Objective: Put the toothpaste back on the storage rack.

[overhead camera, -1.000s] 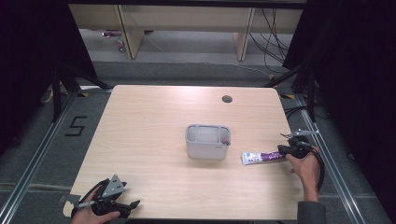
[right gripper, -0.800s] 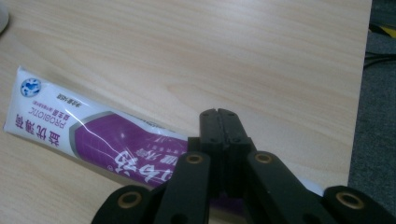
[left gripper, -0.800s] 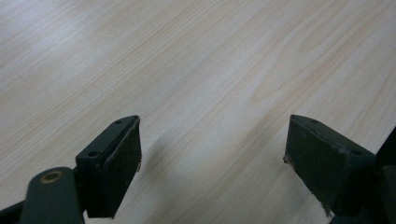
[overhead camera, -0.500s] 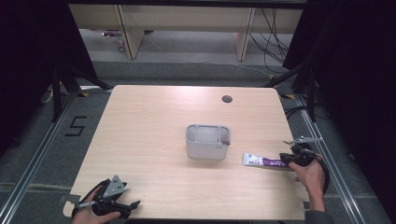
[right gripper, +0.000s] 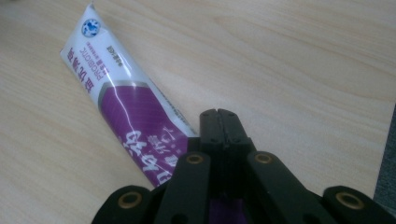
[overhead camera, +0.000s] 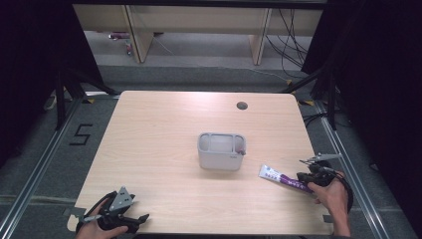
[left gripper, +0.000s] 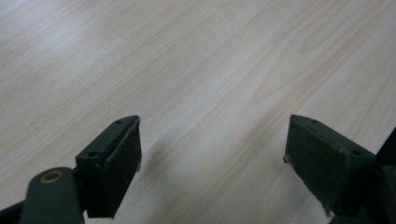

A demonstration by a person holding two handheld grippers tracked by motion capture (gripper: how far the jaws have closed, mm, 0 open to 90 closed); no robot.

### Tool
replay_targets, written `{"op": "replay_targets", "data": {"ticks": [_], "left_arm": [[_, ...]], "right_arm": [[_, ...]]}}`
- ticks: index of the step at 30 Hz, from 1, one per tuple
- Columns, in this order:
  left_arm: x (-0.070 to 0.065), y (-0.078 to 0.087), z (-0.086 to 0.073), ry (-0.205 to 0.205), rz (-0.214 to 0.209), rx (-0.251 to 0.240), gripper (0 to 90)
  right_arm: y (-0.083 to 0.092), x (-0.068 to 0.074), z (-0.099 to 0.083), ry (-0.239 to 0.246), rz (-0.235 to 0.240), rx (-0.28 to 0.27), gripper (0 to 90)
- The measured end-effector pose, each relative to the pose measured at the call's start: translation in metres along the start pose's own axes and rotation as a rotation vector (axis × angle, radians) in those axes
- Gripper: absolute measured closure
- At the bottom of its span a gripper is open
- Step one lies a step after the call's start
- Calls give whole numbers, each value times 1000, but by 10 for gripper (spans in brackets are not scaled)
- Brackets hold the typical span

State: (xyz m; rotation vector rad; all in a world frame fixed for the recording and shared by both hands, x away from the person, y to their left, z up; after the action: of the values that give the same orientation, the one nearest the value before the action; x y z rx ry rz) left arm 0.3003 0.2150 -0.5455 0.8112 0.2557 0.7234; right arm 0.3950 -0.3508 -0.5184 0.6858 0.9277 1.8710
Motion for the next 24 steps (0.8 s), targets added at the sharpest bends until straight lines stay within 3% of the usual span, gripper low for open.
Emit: {"op": "replay_targets", "data": {"ticks": [3,4,5,6,7,8,9,10,11,13,14,15,17,23,24], "left_arm": [[-1,-1,0,1,0,-4,179],[-1,-1,0,1,0,-3,179],[-1,-1,0,1,1,-3,179],[-1,0,0,1,2,-4,179],[-1,0,0,1,1,-4,179],[-1,0,0,-1,0,-3,179],[-1,0,0,-2,1,-2,178],[0,1,0,-3,4,2,179],[-1,-1,0,25,6,-14,179],[-1,1,0,-4,-3,-4,178],[-1,1,1,0,-3,-7,179],[-1,0,1,-3,0,-6,179],[-1,0,1,3,3,-11,179],[-2,0,1,10,-6,-18,179],[-1,2,1,-7,-10,3,179]], "right_arm": [[4,9,-5,-62,12,14,897],[5,5,-6,-10,15,18,897],[5,6,-7,0,19,11,897],[7,12,-10,-57,13,18,897],[7,8,-10,1,19,7,898],[7,13,-12,-33,20,6,898],[9,12,-14,-14,19,21,898],[10,17,-16,-43,22,23,898],[11,16,-17,-12,29,30,898],[13,20,-21,-4,33,38,898],[13,26,-23,-46,31,38,898],[15,24,-25,0,41,53,898],[16,28,-28,18,47,49,898],[21,44,-34,33,80,66,897],[21,46,-35,32,90,63,897]]}}
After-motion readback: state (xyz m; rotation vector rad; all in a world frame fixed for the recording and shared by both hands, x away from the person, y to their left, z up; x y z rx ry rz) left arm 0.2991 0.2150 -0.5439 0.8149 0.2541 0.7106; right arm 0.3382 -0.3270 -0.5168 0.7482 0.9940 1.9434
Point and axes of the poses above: each handheld gripper's, and its own axes: y roughly backward along the jaws, z roughly out of its top, x roughly to its left, the point moved 5 cm from there along -y, roughly forward along the jaws, and after that the axes turned 2 degrees about -x, right-handed, at the moved point
